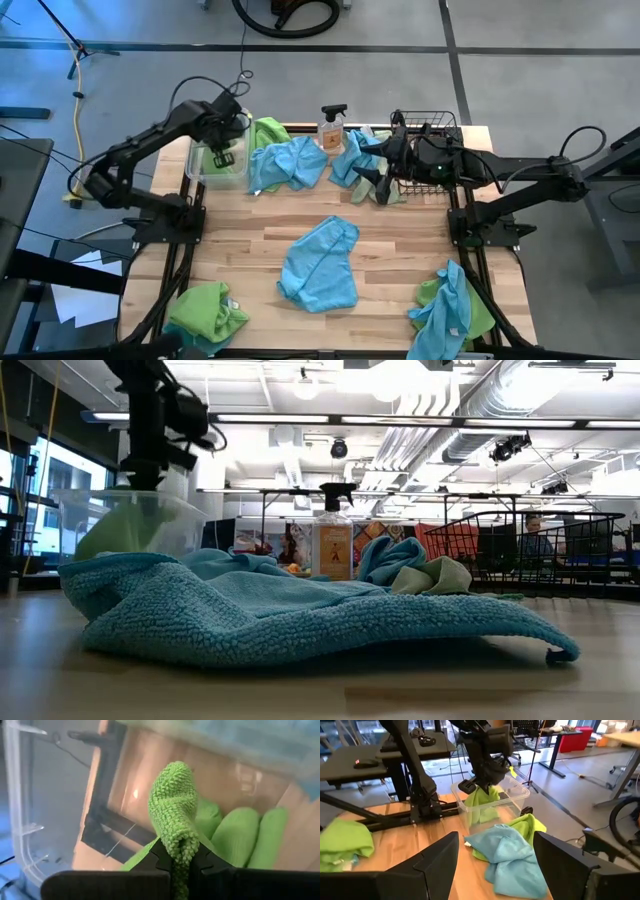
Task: Sort microfiber towel by color & place in baskets
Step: Put the green microfiber cloth into the bin
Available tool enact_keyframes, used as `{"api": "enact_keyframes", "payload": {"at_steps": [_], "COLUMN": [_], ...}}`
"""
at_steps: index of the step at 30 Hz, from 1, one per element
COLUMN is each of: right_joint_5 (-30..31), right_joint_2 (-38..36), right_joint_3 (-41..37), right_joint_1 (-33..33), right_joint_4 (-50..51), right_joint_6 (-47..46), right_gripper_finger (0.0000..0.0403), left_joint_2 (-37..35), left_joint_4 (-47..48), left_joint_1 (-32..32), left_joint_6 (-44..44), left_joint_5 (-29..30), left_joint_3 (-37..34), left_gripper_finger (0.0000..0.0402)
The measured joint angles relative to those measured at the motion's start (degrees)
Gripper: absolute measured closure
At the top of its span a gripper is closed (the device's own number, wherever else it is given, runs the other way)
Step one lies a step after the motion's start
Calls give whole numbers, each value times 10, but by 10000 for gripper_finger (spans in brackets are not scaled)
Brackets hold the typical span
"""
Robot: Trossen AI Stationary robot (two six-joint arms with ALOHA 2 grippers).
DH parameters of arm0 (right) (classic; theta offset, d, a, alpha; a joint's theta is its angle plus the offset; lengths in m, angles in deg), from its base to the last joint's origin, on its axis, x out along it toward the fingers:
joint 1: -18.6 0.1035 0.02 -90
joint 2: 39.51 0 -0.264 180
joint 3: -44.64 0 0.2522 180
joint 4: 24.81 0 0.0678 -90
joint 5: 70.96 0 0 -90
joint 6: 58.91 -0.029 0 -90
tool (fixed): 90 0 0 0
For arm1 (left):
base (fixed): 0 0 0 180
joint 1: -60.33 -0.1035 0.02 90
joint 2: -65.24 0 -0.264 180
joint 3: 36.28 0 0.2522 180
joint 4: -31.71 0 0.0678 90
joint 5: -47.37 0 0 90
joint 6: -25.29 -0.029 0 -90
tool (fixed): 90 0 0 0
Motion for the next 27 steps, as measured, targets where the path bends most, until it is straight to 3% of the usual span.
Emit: {"api": "enact_keyframes", "payload": {"at_steps": [10, 18, 27], "right_joint_5": [-7, -31, -32], "right_joint_2": [0, 0, 0], "right_joint_3": [0, 0, 0], "right_joint_1": [0, 0, 0], "right_joint_4": [7, 8, 8], "right_joint_6": [-60, -87, -94], "right_gripper_finger": [148, 148, 148], "left_joint_2": [73, 95, 95], "left_joint_4": [-1, -2, -5], "left_joint_1": [-29, -66, -87], "left_joint_6": [-44, -115, -196], "left_joint_5": [-14, -113, -116], "left_joint_3": [0, 0, -12], "left_gripper_finger": [401, 401, 401]}}
